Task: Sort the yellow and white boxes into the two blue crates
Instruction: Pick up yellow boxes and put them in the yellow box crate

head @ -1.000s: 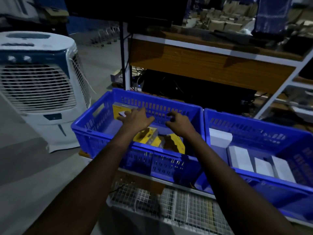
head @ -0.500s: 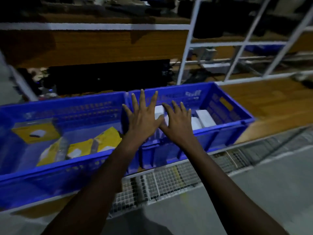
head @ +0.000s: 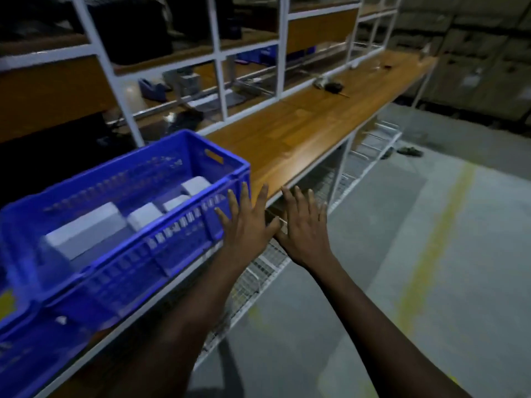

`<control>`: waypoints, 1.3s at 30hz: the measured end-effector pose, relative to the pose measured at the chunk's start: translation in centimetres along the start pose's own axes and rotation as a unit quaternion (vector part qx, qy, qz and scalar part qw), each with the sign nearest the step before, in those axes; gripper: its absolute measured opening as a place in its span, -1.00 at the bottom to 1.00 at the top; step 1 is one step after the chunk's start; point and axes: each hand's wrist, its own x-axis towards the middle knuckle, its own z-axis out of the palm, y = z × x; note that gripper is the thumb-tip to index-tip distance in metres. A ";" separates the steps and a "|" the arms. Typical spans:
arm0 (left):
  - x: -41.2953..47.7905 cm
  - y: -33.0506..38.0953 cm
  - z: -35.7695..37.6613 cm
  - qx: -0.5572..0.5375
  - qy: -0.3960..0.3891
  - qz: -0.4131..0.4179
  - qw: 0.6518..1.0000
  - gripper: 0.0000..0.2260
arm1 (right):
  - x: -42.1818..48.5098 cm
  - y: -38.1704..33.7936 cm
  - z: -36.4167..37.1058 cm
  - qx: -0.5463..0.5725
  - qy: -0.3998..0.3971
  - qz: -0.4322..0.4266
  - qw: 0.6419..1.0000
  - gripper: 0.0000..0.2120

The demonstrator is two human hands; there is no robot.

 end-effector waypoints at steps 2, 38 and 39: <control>0.0 5.1 1.8 0.000 -0.019 0.025 1.000 -0.31 | -2.1 5.0 -1.0 -0.018 0.009 0.024 1.000 -0.26; -7.4 64.9 36.4 0.089 -0.328 0.520 0.784 -0.18 | -41.5 58.8 -13.2 0.102 0.013 0.697 0.710 -0.30; -6.9 65.8 37.1 0.093 -0.336 0.524 0.777 -0.17 | -41.7 59.9 -13.3 0.104 0.004 0.705 0.701 -0.30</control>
